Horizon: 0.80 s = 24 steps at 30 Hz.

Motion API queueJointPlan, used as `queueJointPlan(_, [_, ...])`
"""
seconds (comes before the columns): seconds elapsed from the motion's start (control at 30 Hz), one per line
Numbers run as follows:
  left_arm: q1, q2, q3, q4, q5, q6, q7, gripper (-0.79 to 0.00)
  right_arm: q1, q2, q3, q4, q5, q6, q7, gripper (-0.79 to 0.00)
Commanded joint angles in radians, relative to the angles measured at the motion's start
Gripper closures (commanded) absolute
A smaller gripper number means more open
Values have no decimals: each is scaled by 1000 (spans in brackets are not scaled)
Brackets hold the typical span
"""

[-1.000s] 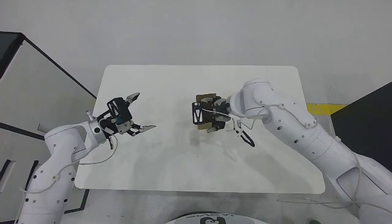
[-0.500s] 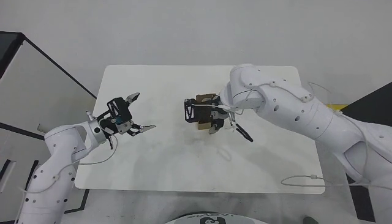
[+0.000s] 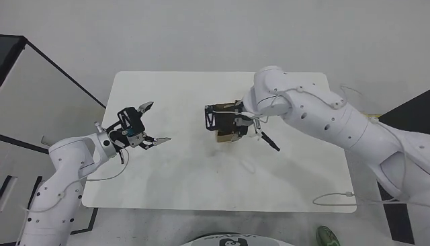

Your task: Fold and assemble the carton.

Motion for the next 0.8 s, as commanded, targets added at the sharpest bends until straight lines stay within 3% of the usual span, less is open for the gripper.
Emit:
queueJointPlan(0.0, [0, 0, 0, 0, 0, 0, 0, -785, 29, -4, -34, 18, 2, -7, -7, 0])
queueJointPlan(0.77, [0, 0, 0, 0, 0, 0, 0, -785, -12, -183, -57, 333, -172, -173, -172, 0])
